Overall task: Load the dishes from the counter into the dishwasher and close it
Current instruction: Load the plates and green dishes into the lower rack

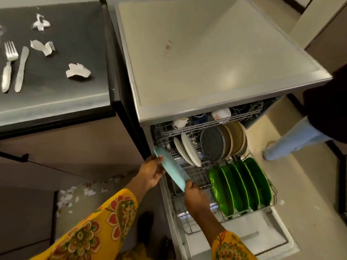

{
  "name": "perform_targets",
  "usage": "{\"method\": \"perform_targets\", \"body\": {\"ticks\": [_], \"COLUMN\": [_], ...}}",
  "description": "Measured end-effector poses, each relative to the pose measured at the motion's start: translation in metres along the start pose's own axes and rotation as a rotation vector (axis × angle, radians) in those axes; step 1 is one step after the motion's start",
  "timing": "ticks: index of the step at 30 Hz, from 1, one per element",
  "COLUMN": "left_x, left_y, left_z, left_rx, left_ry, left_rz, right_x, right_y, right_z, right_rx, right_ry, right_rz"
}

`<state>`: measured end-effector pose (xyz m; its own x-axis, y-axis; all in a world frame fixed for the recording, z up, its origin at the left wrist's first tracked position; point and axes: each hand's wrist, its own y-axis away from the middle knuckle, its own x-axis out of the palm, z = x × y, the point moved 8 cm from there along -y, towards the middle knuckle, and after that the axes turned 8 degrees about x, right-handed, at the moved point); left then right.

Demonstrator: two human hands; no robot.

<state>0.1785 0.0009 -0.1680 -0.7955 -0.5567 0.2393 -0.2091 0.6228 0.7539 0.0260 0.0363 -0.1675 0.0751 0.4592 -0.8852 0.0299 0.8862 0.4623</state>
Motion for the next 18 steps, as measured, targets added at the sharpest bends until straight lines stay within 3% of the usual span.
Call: {"method": "perform_targets", "body": {"ticks": [8, 10, 13, 18], "left_x": [0.015, 0.016, 0.016, 0.007], "left_y": [-0.075, -0.086, -0.097, -0.111], "left_z": [0.005, 0.007, 0.008, 0.012], "left_rx": [0.025, 0.053, 0.084, 0.076], "left_ry": [-0.055, -0.065, -0.074, -0.138], "left_rz": [0.041, 0.034, 0.007, 0.026], "right_x": [0.038, 0.039, 0.048, 0.048], "right_y": [-0.077, -0.091, -0.109, -0.139], "right_z": [0.034, 0.035, 0.039, 0.055], "right_rx": [0.061, 0.109, 0.089, 0.075], "right_ry": [-0.157, -0.173, -0.261, -0.169], "right_rz": [0.048, -0.022, 0.077, -0.137]}}
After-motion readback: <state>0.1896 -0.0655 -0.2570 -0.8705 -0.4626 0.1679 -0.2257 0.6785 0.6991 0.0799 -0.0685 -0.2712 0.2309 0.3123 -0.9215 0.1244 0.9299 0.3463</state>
